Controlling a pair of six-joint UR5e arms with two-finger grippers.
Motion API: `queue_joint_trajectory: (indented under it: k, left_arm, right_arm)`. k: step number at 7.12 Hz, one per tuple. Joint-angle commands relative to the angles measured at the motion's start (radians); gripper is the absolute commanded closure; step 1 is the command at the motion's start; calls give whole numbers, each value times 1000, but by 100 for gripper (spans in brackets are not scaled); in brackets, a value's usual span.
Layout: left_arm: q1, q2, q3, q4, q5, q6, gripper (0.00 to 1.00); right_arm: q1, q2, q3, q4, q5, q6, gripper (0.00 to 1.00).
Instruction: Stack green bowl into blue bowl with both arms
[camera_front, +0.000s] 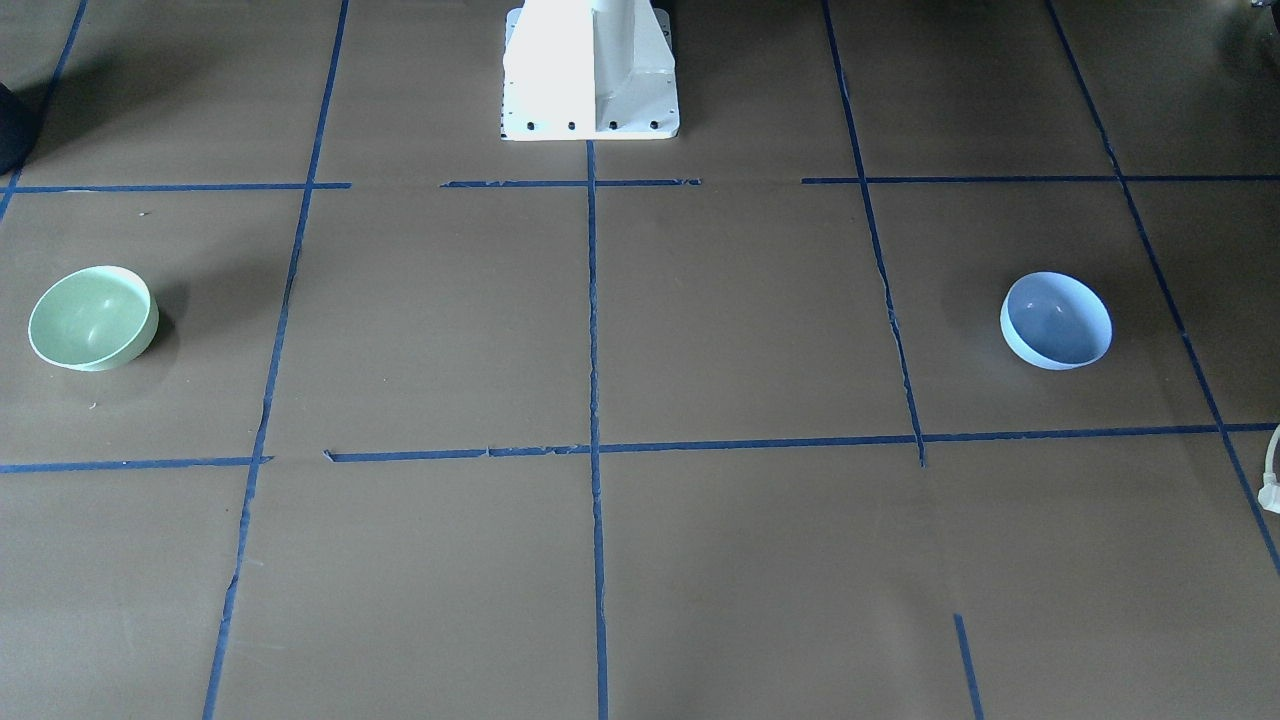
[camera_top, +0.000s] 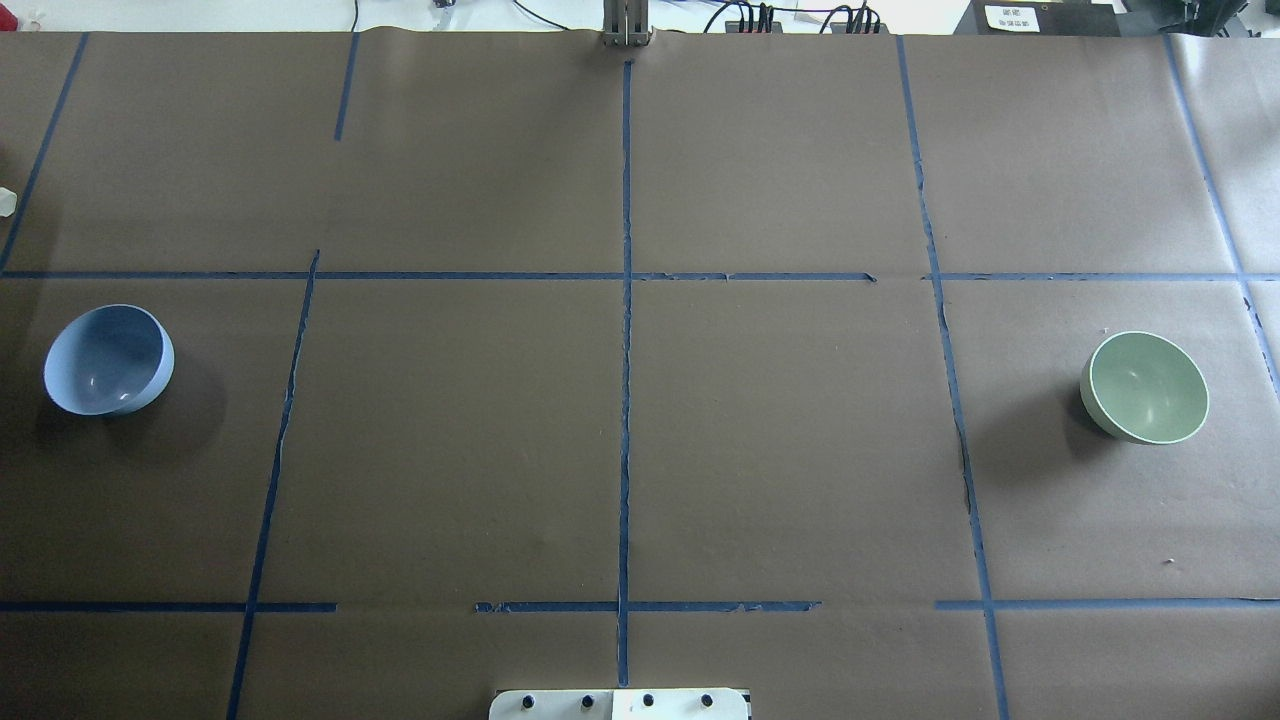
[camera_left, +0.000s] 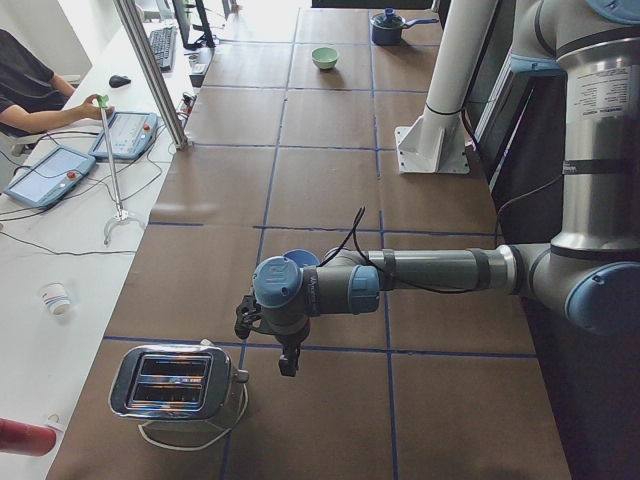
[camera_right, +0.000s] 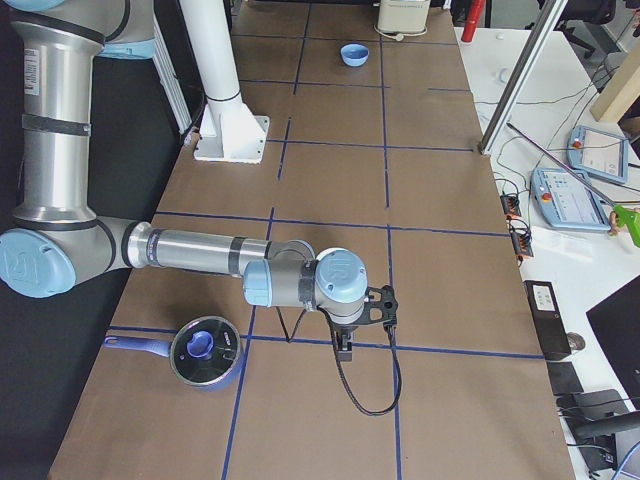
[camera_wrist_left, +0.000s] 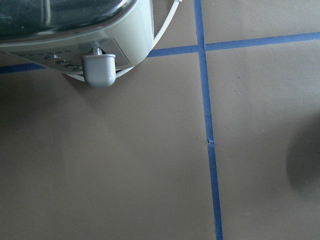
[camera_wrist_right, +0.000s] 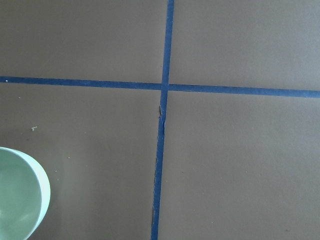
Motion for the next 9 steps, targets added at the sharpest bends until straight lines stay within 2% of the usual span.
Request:
queue_joint_trajectory:
  k: [1, 7, 8, 9]
  left_arm:
    - [0, 0, 2, -1, 0, 0, 0]
    - [0, 3, -11, -18, -5, -8, 0]
    - [5, 0, -21, -30, -44, -68, 0]
    - [26, 0, -23, -100, -124, -169, 0]
  right_arm:
    - [2, -5, 3, 10, -8, 1, 0]
    - [1, 8, 14, 15, 6, 16, 0]
    - [1, 8, 18, 17, 8, 16, 0]
    - [-2, 9, 23, 15, 8, 14, 0]
